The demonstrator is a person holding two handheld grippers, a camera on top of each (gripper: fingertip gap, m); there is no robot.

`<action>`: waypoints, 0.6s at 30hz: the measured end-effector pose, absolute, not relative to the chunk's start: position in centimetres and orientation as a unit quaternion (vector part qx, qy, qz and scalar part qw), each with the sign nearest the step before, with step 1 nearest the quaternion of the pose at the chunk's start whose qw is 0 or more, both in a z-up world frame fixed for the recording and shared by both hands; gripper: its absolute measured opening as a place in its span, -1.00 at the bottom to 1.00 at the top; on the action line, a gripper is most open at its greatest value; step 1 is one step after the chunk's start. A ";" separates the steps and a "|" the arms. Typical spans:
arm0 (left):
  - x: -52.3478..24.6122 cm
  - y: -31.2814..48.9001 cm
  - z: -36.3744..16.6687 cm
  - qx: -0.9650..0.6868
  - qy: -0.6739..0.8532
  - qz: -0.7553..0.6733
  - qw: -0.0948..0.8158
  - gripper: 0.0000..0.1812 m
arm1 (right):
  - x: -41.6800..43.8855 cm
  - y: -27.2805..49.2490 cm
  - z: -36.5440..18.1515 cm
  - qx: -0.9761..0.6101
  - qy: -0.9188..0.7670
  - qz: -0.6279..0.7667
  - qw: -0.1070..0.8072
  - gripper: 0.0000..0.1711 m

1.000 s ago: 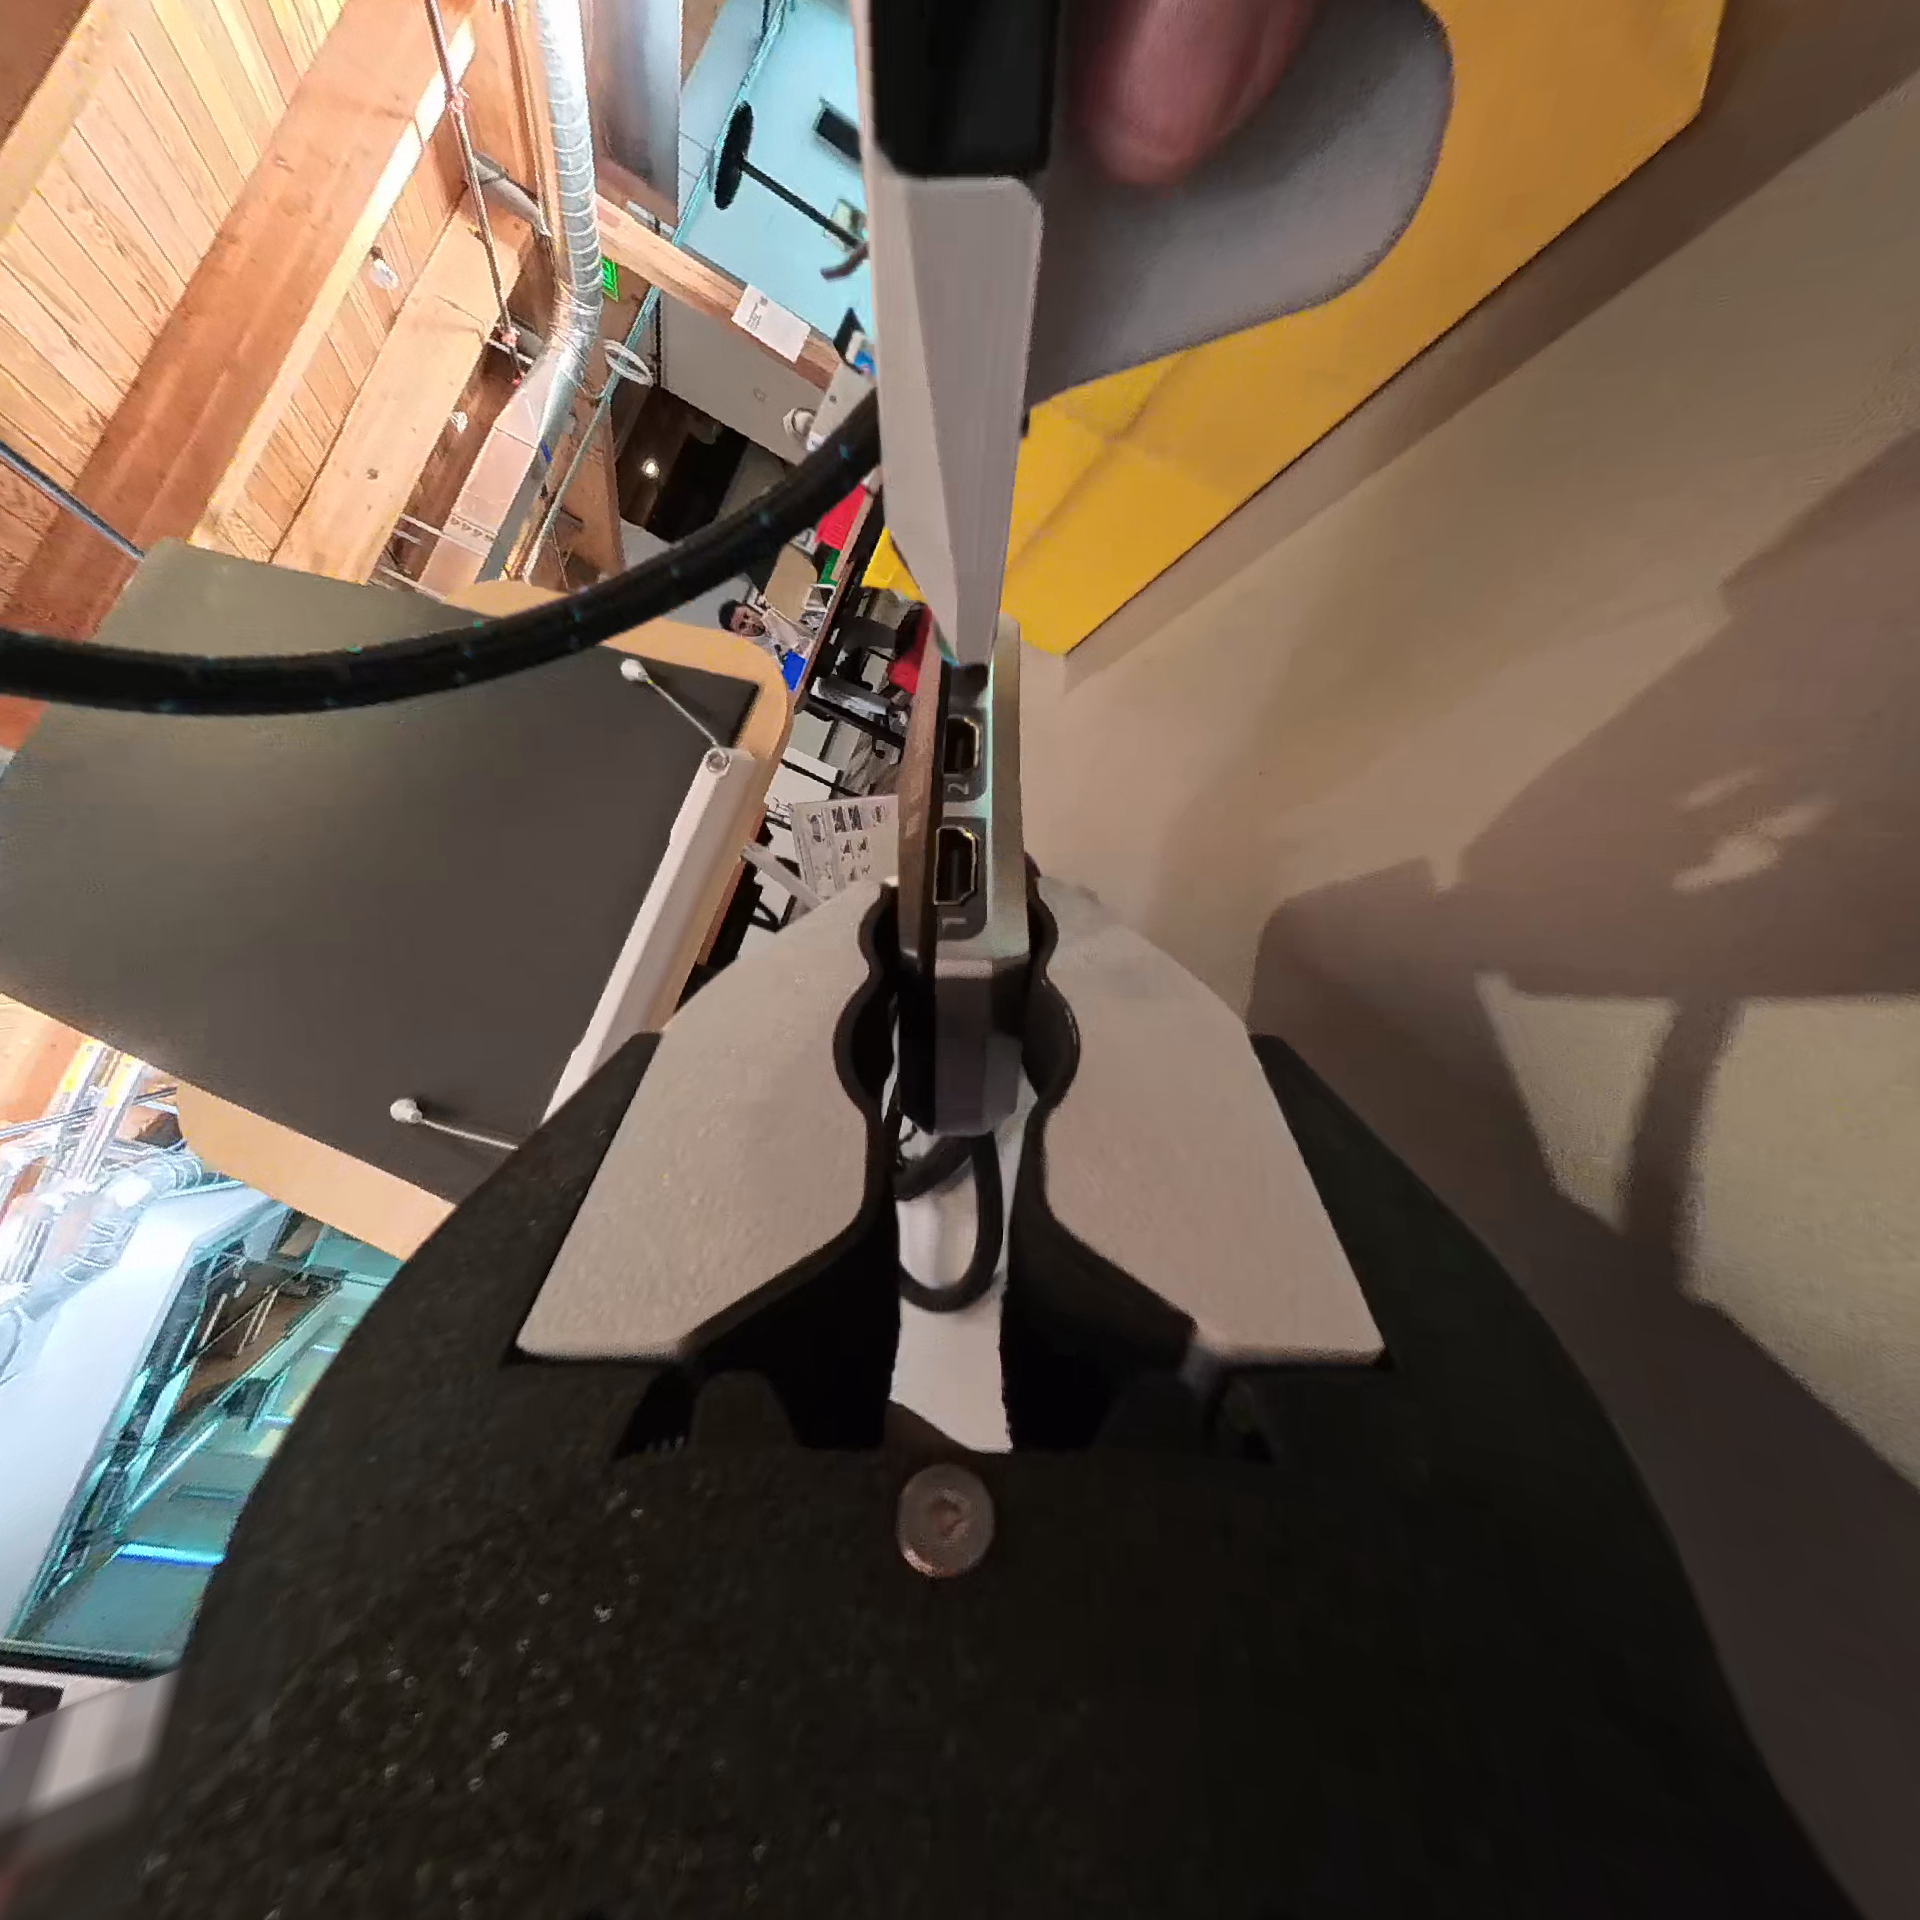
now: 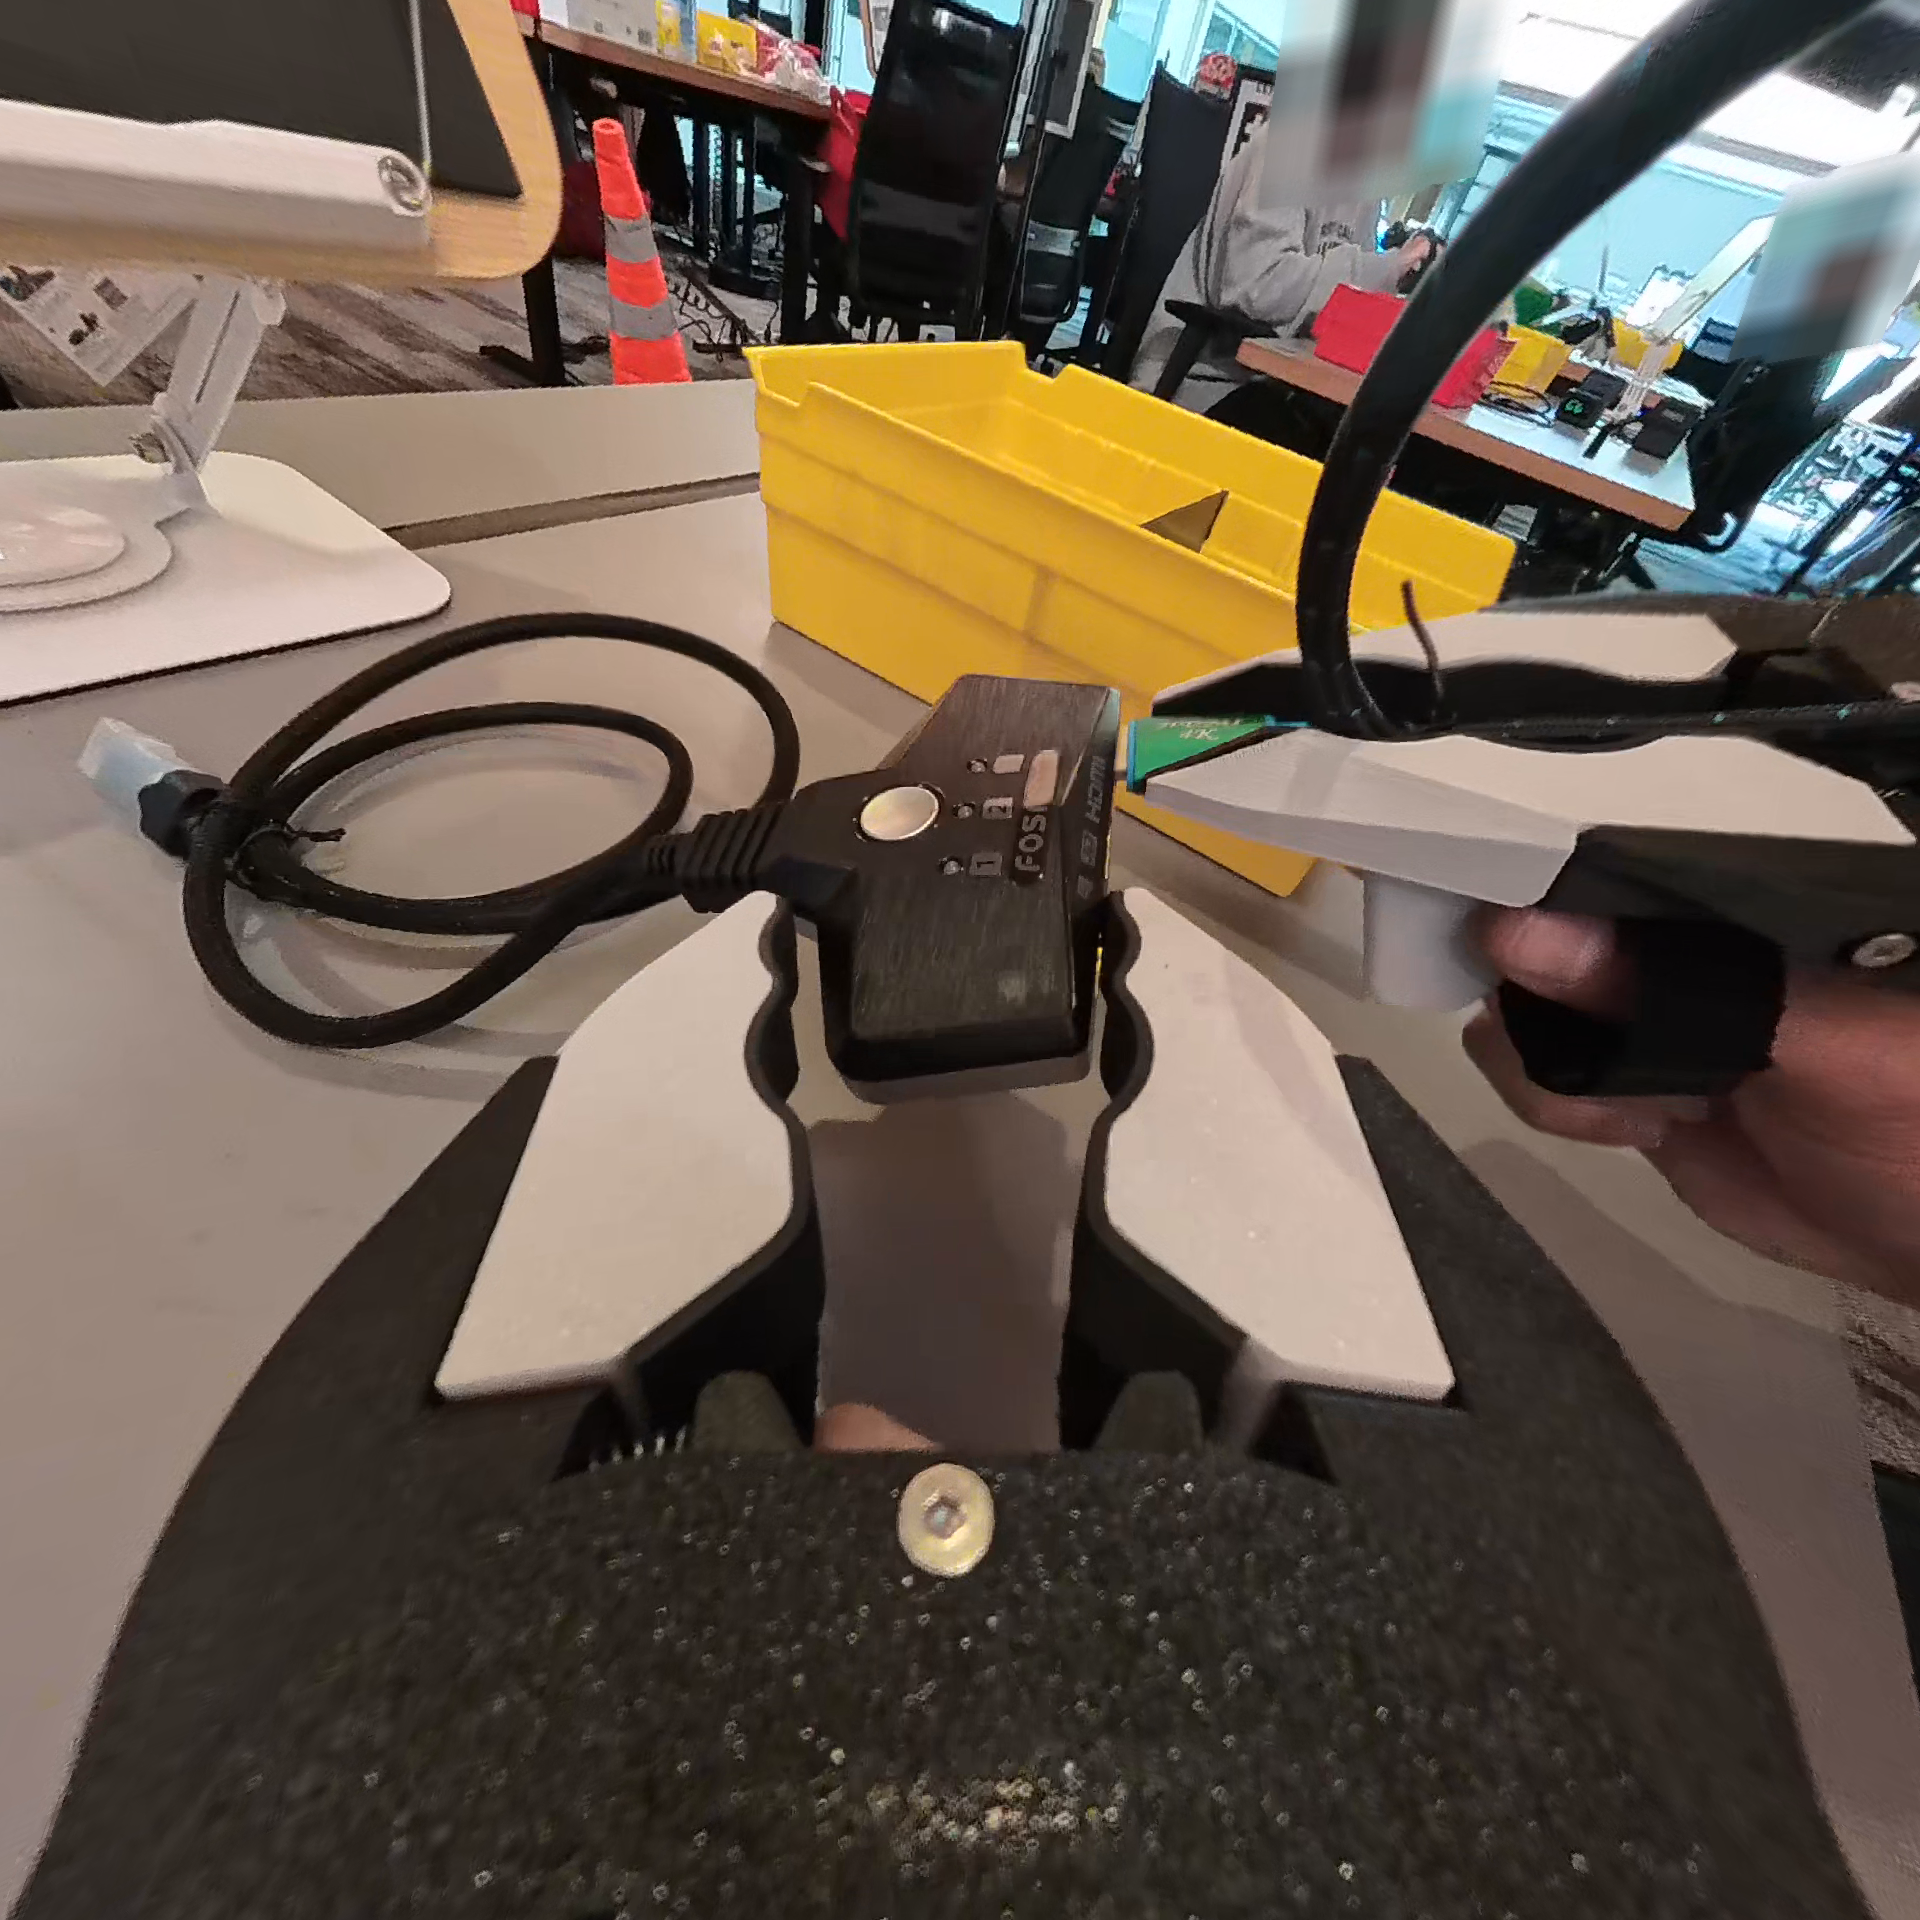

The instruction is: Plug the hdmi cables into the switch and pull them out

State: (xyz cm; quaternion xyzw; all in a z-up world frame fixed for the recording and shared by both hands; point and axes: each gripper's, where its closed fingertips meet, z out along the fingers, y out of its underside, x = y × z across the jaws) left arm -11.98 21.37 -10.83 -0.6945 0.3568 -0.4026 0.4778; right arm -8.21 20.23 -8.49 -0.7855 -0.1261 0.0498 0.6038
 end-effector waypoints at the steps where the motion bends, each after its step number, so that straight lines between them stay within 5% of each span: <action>1: -12.0 21.5 -10.9 -0.698 0.354 -0.403 0.475 -0.39 | -8.2 20.3 -8.6 -0.787 -0.115 0.061 0.603 -0.77; 8: -12.2 21.7 -11.9 -0.731 0.320 -0.428 0.425 -0.43 | -8.4 20.7 -9.1 -0.789 -0.097 0.056 0.604 -0.77; 18: -12.7 22.3 -10.9 -0.700 0.380 -0.348 0.495 -0.42 | -8.5 20.8 -8.7 -0.779 -0.079 0.048 0.620 -0.76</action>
